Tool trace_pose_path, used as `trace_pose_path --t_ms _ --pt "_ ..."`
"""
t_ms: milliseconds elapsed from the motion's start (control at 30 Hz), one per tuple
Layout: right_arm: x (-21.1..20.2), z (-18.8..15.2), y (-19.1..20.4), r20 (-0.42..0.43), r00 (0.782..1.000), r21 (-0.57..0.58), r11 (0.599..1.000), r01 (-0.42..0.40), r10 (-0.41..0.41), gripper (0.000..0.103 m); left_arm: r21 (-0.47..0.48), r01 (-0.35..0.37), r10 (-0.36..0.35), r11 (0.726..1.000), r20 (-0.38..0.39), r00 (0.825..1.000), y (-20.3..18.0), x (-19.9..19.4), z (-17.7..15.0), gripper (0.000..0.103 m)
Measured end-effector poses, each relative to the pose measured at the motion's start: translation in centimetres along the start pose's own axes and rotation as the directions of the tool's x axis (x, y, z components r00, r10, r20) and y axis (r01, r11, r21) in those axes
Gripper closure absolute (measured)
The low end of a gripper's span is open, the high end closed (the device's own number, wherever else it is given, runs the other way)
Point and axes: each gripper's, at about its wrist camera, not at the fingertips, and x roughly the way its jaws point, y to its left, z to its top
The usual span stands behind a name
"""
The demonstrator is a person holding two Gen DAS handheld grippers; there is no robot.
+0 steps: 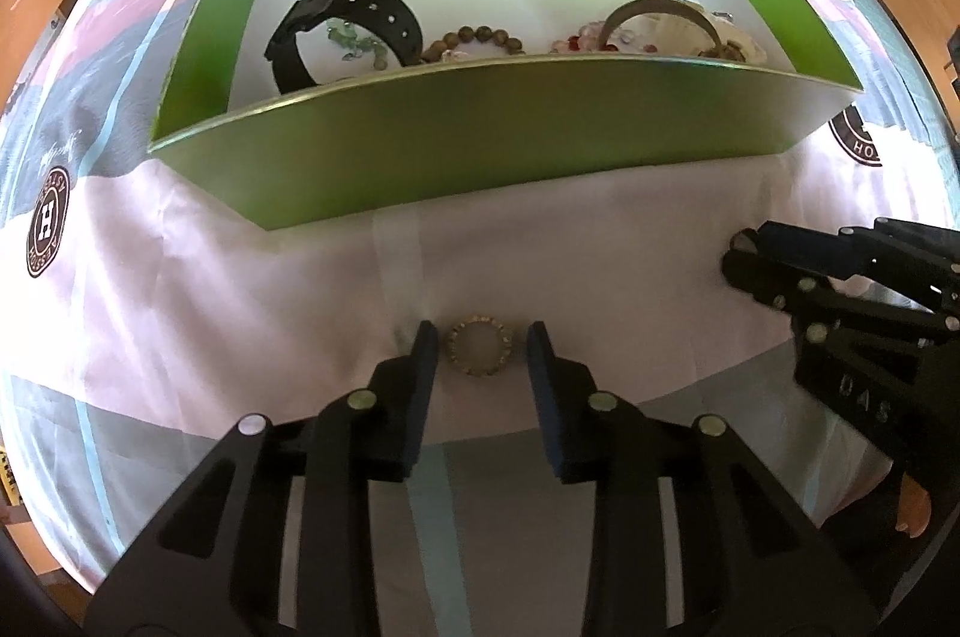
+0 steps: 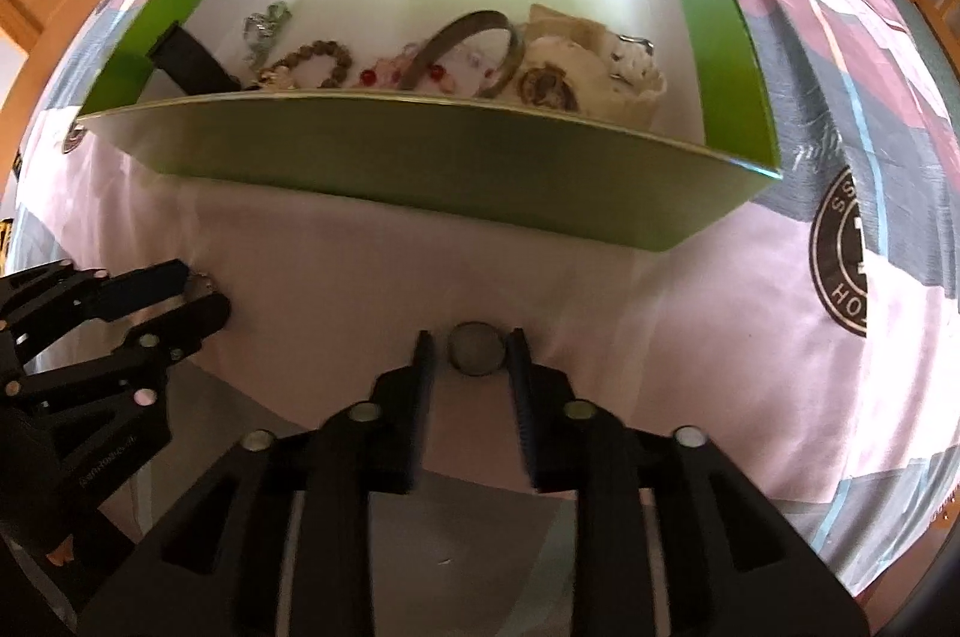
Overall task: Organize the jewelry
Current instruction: 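Grasp the gold stone ring with the left tool while the right tool grasps the thin dark ring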
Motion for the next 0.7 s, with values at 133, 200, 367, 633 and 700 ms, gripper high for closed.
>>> trace_pose_path --t_ms 133,200,367,633,700 --pt "-0.6 -0.4 -1.1 0.027 1.0 0.032 0.999 -0.016 0.015 0.064 -0.056 0.053 -0.054 0.997 -0.008 0.999 1.0 0.0 0.4 0.072" --pt "-0.9 -0.4 -1.6 0.036 0.999 0.049 0.999 -0.018 0.016 0.064 -0.071 0.07 -0.071 0.995 -0.013 0.997 1.5 0.2 0.6 0.072" --pt "-0.5 -0.4 -2.3 0.027 1.0 0.067 0.998 -0.014 0.012 0.064 -0.062 0.061 -0.062 0.996 -0.016 0.998 1.4 0.7 0.8 0.069" --pt "0.2 -0.7 -1.3 0.034 0.999 0.012 0.999 0.042 -0.042 0.064 -0.014 0.004 -0.004 1.0 -0.003 1.0 -0.4 0.8 0.4 0.067" --pt "0.4 -0.7 -1.0 0.043 0.997 -0.005 0.998 0.062 -0.061 0.064 -0.009 -0.002 0.002 1.0 -0.001 1.0 -0.7 0.8 0.4 0.067"
